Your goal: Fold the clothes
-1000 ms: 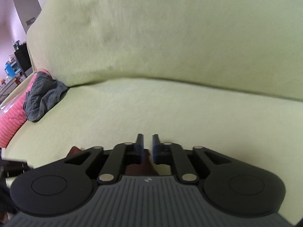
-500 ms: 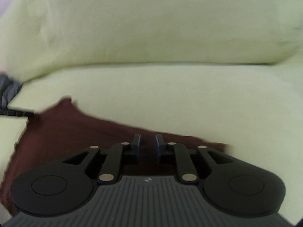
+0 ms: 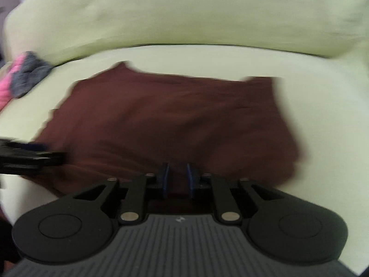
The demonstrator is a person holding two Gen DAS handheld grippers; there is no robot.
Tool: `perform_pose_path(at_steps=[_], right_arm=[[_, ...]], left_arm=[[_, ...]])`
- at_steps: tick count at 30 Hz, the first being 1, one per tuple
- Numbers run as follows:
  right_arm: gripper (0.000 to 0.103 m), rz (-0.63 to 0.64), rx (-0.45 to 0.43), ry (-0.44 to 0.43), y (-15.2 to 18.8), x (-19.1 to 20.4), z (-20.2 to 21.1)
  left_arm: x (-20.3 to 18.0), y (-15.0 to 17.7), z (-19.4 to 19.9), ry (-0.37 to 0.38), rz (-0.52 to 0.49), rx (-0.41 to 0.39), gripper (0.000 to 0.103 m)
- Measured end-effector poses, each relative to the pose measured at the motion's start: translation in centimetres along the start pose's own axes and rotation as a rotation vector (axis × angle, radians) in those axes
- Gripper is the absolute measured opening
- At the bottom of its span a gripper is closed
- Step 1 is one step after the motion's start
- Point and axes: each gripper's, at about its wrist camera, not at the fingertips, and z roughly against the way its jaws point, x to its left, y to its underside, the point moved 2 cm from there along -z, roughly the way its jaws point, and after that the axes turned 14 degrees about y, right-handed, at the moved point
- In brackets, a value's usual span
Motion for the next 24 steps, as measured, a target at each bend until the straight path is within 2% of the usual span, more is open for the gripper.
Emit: perform_pose_path(at_steps=[2,4,5,6,9,10,11,12,14,16,17,18,20,21,24], right_arm=[[0.012,-0.04,-0.01,0.011,-0.1,-1.7,1.3],[0.02,-0.027,-0.063,-0.012,-0.7,-0.2,2.8],[0.021,-0.024,-0.079,-0.035,-0.7,0.6,3.2],[0.028,-0.016,-0.096,-0.072,-0.6,1.8,3.5],[0.031,0.045,-0.108,-0.11,0.0,5.4,2.8],[0.031,0.053,-0.101,-0.115,0.4,6.0,2.2],[0.031,0.059,-0.083,-0.106,0.5,6.3,1.5],[0.03,0.068,-0.04,-0.065,1.0,6.1,0.5],[0.019,0.052,0.011,-0.02,1.7,4.5,-0.1],[0.005,-0.022,0.035,0.006,2.3,0.9,0.7],[0.005,-0.041,0.042,0.026,2.2,-0.2,1.1],[0.005,-0.06,0.046,0.045,2.0,-1.3,1.5],[0.019,-0.078,0.02,0.075,1.6,-1.9,2.4],[0.035,-0.068,-0.014,0.105,0.9,-2.0,3.1],[0.035,-0.067,-0.071,0.089,-0.2,-1.3,3.3]], left_arm=[[0.6,0.2,1.1,-0.041,0.015,0.003,0.072],[-0.1,-0.1,2.8,0.022,0.047,-0.058,0.072],[-1.2,-0.6,3.2,0.043,0.026,-0.1,0.074],[-1.6,-1.2,2.9,0.03,-0.007,-0.115,0.074],[-1.7,-1.8,1.0,-0.041,-0.031,-0.077,0.074],[-0.9,-1.4,-0.5,-0.059,-0.007,-0.022,0.074],[-0.7,-1.3,-0.7,-0.062,-0.003,-0.012,0.079],[-0.2,-0.2,-0.6,-0.064,0.013,0.003,0.079],[0.9,1.0,0.2,-0.036,0.052,-0.004,0.079],[1.4,1.3,1.7,-0.059,0.051,0.023,0.078],[1.5,1.1,2.4,-0.063,0.053,0.024,0.072],[1.3,0.8,3.6,-0.073,0.05,0.015,0.072],[0.5,-0.4,2.7,-0.062,0.041,0.005,0.072],[-0.2,-1.0,2.4,-0.051,0.033,0.002,0.072],[-3.4,-3.2,0.9,-0.031,-0.008,0.003,0.073]])
